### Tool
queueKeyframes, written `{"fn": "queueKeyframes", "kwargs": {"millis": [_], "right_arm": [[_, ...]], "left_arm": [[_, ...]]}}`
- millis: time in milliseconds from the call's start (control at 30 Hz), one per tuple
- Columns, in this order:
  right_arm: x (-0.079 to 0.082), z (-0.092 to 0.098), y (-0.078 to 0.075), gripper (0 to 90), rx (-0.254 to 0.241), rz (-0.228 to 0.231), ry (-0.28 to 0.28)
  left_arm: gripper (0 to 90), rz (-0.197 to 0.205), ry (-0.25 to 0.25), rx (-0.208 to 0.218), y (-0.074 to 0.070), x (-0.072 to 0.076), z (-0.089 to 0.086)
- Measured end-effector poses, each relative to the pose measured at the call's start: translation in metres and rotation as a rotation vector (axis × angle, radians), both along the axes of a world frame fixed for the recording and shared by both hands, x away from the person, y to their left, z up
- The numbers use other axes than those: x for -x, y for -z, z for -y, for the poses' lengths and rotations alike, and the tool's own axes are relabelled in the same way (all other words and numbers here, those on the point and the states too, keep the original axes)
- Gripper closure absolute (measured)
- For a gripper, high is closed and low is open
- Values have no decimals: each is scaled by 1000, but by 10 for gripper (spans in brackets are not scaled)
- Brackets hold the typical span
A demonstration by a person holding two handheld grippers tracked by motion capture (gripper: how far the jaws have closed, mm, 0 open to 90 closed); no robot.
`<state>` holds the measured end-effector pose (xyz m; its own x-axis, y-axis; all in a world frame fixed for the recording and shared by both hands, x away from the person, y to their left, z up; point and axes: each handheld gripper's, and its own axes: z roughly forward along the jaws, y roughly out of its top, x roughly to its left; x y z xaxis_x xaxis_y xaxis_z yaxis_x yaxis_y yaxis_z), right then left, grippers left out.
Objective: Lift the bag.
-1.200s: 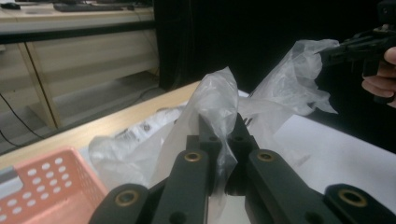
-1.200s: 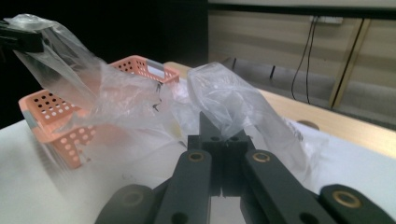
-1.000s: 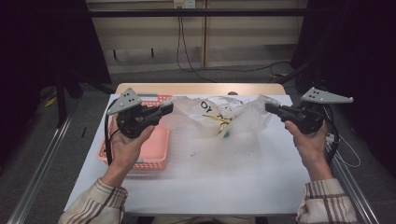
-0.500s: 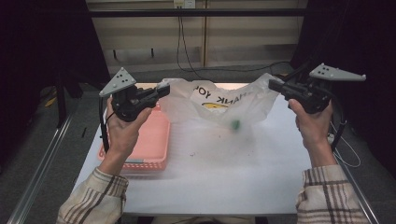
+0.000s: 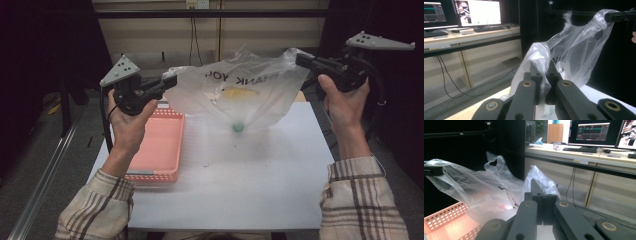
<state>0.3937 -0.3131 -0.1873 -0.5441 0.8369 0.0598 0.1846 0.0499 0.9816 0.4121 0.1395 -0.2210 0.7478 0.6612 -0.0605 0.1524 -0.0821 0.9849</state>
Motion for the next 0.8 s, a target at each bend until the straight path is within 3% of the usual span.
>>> {"fn": "queueKeyframes", "kwargs": {"millis": [100,300,533,600,700,800], "right_arm": [[-5,4,-9,900,-4,1,3],[-11,4,-18,900,-10,-2,4],[-12,6,-29,900,-6,6,32],[-13,7,-32,900,-8,14,37],[-14,8,-36,900,-8,17,41],[-19,10,-28,900,1,-6,49]], "left_arm": [[889,5,9,-15,-9,-2,4],[889,32,12,-9,-27,-2,13],[889,64,13,31,-45,1,16],[890,75,22,19,-50,4,16],[889,68,25,-9,-51,5,18],[889,42,11,-11,-40,1,20]]}}
